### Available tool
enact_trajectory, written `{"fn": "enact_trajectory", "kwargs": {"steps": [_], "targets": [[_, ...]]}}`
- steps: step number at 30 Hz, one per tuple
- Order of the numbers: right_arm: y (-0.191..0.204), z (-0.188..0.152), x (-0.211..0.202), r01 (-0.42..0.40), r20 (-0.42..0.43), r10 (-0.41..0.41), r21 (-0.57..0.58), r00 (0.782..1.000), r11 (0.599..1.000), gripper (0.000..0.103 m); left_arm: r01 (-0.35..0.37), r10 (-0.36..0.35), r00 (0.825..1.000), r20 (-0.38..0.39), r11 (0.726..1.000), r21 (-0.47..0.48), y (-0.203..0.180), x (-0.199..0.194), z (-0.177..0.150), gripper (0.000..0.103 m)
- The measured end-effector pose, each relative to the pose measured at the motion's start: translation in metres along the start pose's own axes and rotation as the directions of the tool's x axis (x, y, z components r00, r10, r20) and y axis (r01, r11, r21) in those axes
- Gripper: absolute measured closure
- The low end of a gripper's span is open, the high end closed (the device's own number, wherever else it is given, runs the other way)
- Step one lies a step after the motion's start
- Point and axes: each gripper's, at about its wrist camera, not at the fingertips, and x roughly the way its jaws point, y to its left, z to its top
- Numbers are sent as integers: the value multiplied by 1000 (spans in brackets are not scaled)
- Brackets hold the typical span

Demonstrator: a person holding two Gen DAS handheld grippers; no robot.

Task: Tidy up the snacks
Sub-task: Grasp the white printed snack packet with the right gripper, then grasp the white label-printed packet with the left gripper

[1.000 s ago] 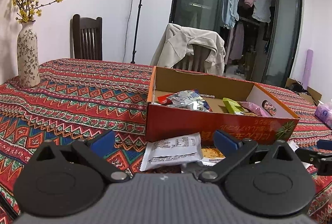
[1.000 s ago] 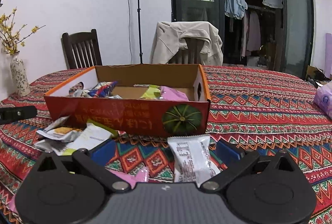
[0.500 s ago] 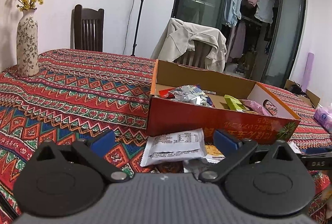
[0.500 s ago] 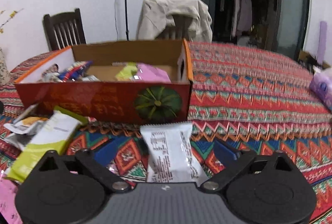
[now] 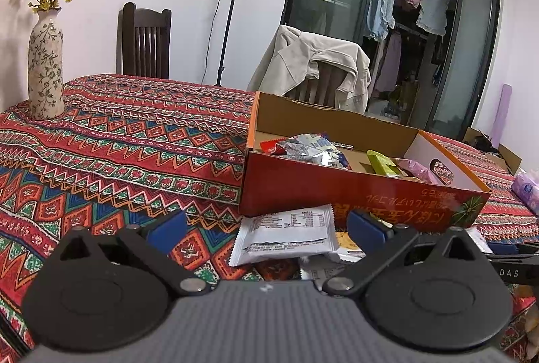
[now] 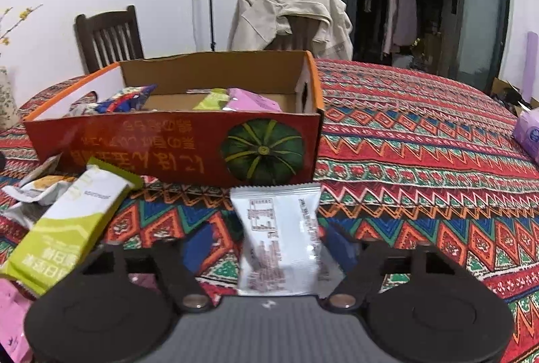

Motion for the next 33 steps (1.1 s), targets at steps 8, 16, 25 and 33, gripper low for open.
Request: {"fn": "enact_trajectory", "kwargs": {"steps": [8, 16, 25, 33], "targets": [[3, -1, -12, -12, 64, 12, -11, 998, 1000, 62, -16, 16, 1000, -3, 1000, -9, 1, 1, 0, 0], [0, -1, -24, -23, 140, 23, -3, 990, 1000, 62, -40, 39, 999, -36, 999, -12, 1, 4, 2, 0], [-6, -1, -33, -51, 186, 47, 19, 981, 999, 62, -50, 50, 992, -113, 999, 6, -11, 14, 19, 0], [-7, -3, -39, -67, 211, 60, 26, 976, 997, 62, -76, 87, 985, -149, 994, 76, -30, 39, 24, 0]]}}
